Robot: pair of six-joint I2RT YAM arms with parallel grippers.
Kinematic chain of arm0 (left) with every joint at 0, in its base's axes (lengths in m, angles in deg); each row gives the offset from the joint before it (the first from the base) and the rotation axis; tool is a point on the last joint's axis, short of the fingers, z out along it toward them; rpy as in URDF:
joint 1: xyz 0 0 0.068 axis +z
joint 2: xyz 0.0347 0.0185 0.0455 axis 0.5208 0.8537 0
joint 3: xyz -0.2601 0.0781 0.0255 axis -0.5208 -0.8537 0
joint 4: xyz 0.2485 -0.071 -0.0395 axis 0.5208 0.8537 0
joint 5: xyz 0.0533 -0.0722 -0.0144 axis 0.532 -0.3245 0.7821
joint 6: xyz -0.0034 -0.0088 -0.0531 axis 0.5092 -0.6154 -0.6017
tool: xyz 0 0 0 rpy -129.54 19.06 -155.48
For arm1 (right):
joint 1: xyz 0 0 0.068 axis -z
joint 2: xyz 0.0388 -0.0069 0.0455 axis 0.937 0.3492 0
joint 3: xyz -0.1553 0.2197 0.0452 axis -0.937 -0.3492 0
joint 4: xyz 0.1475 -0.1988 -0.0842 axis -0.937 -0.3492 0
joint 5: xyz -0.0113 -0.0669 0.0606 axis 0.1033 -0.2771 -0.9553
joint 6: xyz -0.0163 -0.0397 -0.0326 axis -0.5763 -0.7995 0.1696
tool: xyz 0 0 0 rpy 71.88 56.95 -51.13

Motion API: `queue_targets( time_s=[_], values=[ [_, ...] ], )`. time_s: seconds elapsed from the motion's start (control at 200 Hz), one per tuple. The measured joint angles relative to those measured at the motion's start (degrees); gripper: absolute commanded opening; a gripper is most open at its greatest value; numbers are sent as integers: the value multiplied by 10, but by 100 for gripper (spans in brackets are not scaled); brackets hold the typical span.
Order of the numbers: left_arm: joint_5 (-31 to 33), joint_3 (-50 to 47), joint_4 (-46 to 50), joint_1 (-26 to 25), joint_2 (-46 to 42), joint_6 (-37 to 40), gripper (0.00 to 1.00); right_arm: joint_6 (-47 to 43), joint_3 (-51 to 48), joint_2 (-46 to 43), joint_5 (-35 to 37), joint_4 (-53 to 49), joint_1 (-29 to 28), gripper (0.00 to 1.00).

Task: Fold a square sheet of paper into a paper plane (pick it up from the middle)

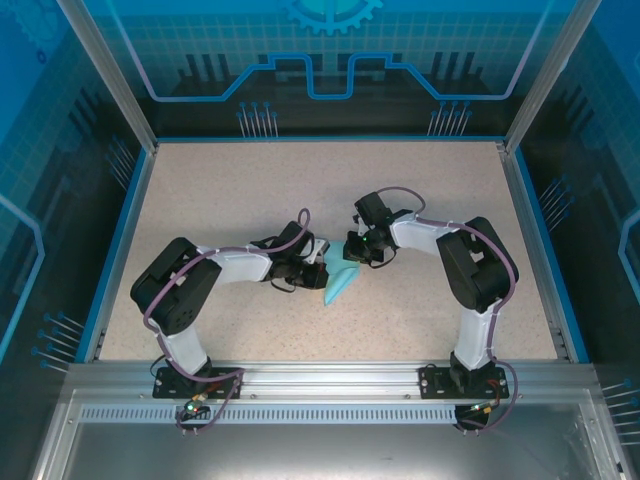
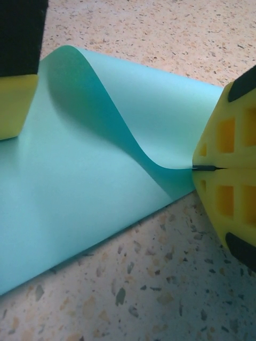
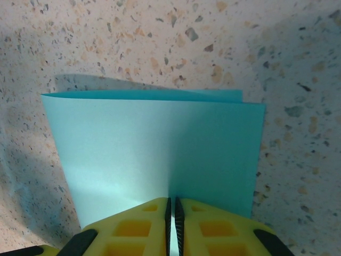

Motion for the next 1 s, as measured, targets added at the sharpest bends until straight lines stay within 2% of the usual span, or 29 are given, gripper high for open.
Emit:
queue_targets(
  time_s=[0.415, 0.59, 0.715, 0.815, 1.0],
  values=[
    [-3, 0, -2, 0, 3, 0, 1, 1, -6, -15, -13, 2, 1, 17],
    [-4, 0, -2, 0, 3, 0, 0, 5, -47, -122, -28, 14, 10, 17],
    [-4, 1, -2, 0, 4, 0, 0, 28, -96, -201, -49, 63, 10, 15],
    [-4, 1, -2, 0, 4, 0, 0, 59, -156, -226, -59, 105, -12, 13],
    [-5, 2, -2, 0, 5, 0, 0, 131, -263, -228, -63, 162, -87, 13]
  ],
)
